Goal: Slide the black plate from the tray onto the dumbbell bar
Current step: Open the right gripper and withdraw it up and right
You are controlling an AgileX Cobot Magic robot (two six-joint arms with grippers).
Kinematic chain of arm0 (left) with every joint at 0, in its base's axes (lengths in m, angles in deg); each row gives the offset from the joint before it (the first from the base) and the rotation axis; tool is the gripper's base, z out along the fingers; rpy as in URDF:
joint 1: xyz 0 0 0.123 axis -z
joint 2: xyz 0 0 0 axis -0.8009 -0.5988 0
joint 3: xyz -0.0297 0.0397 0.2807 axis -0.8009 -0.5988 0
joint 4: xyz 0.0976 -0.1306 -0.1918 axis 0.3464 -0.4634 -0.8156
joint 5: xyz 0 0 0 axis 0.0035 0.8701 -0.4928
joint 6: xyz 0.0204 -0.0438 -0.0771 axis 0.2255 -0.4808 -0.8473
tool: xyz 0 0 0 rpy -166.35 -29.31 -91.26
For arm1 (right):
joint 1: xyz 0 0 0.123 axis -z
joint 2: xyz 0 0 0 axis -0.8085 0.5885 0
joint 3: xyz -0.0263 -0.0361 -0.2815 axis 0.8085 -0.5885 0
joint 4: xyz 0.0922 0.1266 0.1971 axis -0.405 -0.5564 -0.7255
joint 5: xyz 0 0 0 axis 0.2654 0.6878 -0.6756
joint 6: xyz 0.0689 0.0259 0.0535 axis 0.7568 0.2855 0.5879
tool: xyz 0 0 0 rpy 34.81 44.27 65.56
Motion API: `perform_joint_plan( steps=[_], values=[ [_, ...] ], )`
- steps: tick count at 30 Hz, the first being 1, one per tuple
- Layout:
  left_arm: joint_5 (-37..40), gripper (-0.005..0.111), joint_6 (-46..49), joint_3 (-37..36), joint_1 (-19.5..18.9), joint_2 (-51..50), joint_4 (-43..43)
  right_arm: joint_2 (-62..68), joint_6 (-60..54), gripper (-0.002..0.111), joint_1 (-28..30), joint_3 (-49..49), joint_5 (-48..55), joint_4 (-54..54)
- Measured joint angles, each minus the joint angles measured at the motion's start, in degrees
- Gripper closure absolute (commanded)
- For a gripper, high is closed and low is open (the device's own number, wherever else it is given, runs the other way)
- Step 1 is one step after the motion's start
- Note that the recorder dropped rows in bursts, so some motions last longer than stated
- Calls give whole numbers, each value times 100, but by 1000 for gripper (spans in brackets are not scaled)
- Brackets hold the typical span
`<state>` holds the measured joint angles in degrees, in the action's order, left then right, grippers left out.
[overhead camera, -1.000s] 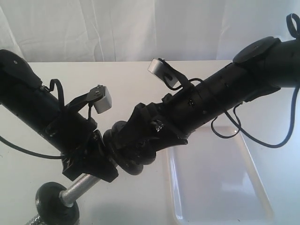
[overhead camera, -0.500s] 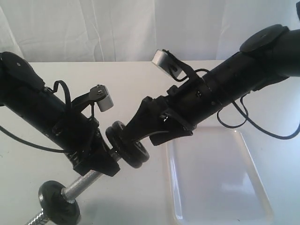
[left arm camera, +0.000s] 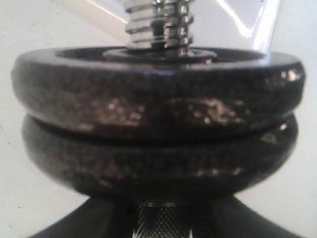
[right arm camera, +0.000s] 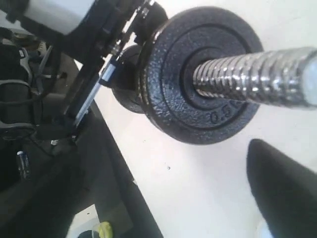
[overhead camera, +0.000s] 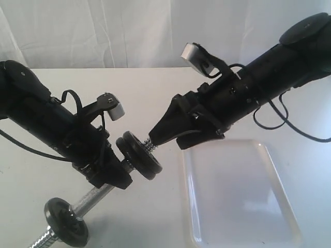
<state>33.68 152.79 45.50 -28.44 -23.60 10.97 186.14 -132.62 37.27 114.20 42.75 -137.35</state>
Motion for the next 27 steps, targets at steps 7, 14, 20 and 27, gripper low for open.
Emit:
perform_joint_plan(
  steps=[7, 14, 20, 27],
  values=[
    [-51, 107, -157, 0, 0, 0, 9, -596, 215, 108, 374, 197, -11, 75],
    [-156, 107, -303, 0, 0, -43, 50, -1863, 215, 108, 374, 49, -11, 51],
    [-104, 107, -343, 0, 0, -322, 159, -2849, 264, 108, 374, -529, -79, 284],
    [-188, 107, -316, 0, 0, -512, -74, -3486, 447, 108, 374, -913, -503, 635]
  ],
)
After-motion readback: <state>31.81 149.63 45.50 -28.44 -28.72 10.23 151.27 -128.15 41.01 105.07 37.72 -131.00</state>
